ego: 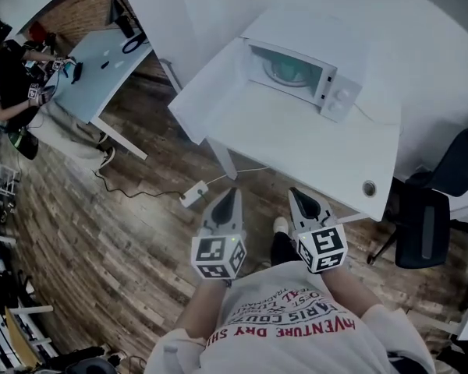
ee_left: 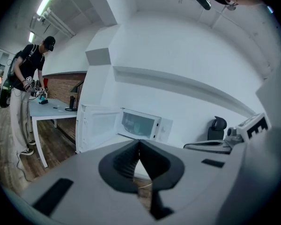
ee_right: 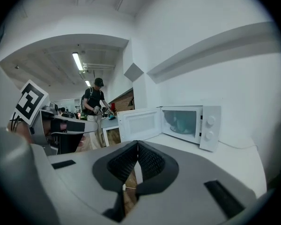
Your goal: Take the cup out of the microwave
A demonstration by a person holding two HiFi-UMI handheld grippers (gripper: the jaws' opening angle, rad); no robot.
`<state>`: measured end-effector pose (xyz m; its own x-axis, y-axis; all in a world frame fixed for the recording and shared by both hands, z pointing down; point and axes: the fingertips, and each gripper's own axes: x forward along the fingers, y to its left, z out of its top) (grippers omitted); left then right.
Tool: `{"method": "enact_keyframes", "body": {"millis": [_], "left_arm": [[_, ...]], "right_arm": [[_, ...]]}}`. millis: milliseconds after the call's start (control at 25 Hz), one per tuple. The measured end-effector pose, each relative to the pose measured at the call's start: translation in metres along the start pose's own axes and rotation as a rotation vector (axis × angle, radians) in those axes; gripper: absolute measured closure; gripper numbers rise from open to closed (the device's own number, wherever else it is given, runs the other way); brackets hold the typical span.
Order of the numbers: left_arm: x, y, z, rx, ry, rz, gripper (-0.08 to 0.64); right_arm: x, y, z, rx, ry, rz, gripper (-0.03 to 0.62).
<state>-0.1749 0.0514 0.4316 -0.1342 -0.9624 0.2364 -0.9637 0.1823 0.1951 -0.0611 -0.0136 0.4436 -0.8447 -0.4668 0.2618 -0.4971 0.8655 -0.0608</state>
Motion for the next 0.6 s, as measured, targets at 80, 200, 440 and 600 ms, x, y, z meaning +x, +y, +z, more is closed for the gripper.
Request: {"method": "enact_keyframes", "body": {"millis": [80, 200, 440, 600], "left_arm": [[0.032, 0.004, 0.009, -0.002, 0.001, 0.010, 0.552], [0.083, 0.005, 0.024, 0.002, 0.004, 0.015, 0.552], [0.175, 0.003, 0.050, 0.010, 0.017, 0.003, 0.552], [0.218, 0.001, 0.059, 0.017, 0.030, -0.006, 0.552]], "right_arm": [[0.024, -0.023, 0.010, -0.001, 0.000, 0.010, 0.580], [0.059, -0.061, 0.027, -0.005, 0.000, 0.018, 0.580], [0.118, -0.125, 0.051, 0.004, 0.004, 0.036, 0.580], [0.141, -0.159, 0.059, 0.015, 0.006, 0.023, 0.580]]}}
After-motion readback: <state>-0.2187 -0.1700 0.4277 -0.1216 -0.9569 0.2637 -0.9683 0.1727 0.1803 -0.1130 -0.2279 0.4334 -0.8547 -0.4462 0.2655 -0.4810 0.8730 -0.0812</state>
